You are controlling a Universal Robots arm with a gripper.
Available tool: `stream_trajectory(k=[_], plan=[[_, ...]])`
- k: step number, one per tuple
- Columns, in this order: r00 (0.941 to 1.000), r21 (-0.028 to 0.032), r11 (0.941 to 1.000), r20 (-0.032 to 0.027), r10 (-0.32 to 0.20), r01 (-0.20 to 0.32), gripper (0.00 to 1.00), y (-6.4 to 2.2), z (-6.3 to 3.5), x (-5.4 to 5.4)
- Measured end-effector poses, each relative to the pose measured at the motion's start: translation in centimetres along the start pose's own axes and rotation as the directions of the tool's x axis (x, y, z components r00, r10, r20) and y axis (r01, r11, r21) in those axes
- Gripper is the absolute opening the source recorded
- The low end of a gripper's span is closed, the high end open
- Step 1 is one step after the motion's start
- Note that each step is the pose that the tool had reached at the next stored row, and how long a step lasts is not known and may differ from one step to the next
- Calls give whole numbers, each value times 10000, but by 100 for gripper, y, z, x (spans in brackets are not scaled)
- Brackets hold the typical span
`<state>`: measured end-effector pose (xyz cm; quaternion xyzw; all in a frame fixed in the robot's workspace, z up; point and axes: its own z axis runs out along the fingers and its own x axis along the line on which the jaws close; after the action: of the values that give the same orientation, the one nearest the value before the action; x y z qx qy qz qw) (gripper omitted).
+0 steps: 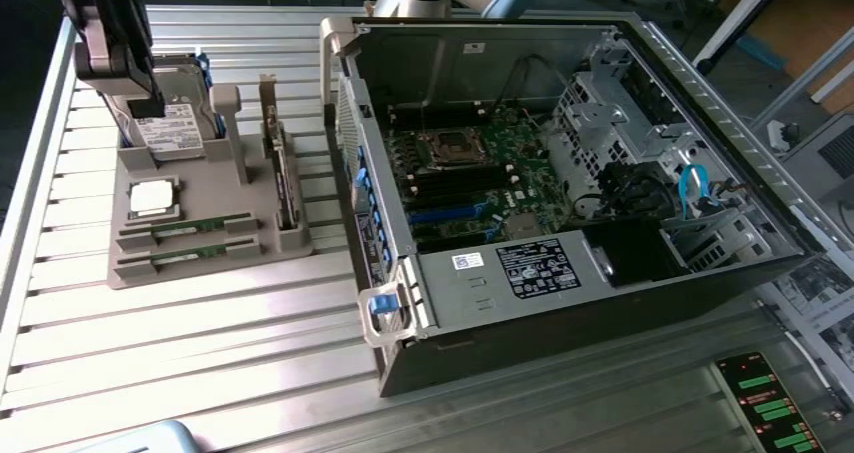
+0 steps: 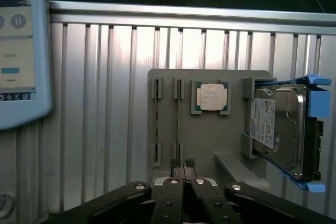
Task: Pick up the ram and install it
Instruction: 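Pick up the ram and move it above insertion slot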
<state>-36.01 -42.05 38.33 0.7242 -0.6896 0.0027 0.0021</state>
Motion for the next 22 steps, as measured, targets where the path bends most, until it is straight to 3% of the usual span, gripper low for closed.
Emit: stream_trajectory(k=[22], plan=[[10000,9,10000,0,0,0,11,0,187,-1]])
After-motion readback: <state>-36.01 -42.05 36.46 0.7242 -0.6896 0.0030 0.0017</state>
